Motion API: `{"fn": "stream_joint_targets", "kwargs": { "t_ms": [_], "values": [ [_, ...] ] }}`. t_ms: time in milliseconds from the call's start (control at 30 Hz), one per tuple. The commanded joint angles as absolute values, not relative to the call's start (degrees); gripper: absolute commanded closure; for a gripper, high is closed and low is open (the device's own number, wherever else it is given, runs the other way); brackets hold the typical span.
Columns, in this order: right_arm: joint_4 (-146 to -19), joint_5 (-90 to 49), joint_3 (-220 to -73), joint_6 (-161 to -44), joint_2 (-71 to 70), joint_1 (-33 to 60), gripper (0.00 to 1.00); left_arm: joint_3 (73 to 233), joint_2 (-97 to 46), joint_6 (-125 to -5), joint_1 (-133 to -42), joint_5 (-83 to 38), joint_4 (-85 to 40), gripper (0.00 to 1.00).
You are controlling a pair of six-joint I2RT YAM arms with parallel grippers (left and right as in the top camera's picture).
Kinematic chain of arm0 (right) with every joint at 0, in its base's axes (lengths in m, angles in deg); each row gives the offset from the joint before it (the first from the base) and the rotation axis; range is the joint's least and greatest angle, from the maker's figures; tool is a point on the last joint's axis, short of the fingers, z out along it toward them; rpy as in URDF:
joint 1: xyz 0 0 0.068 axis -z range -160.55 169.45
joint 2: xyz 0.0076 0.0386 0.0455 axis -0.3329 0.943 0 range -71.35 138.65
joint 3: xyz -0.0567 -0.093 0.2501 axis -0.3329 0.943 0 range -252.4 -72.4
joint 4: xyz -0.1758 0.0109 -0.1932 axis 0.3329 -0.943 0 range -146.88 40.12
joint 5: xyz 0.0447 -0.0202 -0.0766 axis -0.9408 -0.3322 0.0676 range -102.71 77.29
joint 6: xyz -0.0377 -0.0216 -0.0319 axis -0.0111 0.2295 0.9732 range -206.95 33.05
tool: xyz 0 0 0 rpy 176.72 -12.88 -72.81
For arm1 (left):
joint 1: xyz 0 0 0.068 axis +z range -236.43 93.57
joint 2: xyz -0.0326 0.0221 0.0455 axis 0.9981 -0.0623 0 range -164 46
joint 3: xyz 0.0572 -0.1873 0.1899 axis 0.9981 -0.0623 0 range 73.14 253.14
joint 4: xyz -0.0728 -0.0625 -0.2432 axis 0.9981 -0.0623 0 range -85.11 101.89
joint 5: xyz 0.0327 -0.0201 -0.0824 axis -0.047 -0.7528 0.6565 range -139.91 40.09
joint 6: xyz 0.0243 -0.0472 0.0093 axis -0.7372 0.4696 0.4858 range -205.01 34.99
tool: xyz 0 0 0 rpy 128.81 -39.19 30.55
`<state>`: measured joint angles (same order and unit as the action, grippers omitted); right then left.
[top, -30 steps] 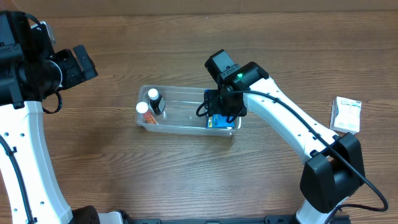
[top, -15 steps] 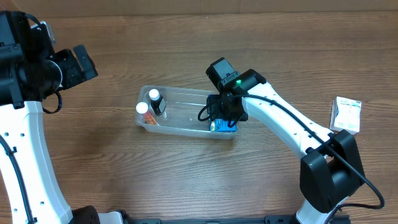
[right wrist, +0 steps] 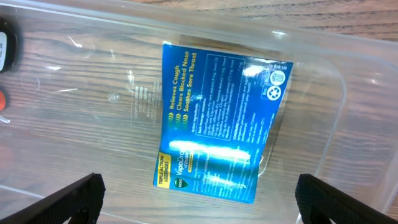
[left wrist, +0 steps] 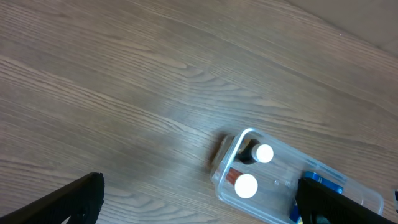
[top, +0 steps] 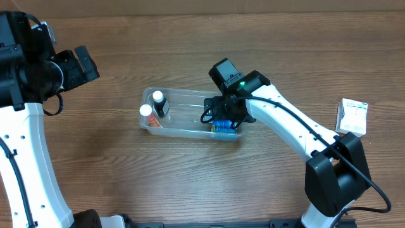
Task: Pack container
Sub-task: 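Carry the blue box into the container's right half and lower it, then release the blue box and withdraw the right gripper rightward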
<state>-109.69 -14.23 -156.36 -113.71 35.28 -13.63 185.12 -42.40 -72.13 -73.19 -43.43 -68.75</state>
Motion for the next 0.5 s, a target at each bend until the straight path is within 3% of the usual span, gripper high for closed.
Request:
{"fn": "stream_joint_targets", "kwargs": {
  "t_ms": [0, 233, 467],
  "values": [
    [-111.0, -13.6, -157.2, -113.5, 35.5, -13.5, 0.00, 184.8, -42.9, -73.7, -73.0, -42.8, -68.7, 0.00],
    [-118.9, -9.9, -163.7, -113.6, 30.6, -13.9, 0.00, 184.8, -42.9, -73.7, -73.0, -42.8, -68.8, 0.00],
    [-125.4, -8.7, -164.7, -115.5, 16.9, -14.0, 0.00, 184.8, -42.9, -73.7, -73.0, -42.8, -68.9, 0.00]
  ]
}}
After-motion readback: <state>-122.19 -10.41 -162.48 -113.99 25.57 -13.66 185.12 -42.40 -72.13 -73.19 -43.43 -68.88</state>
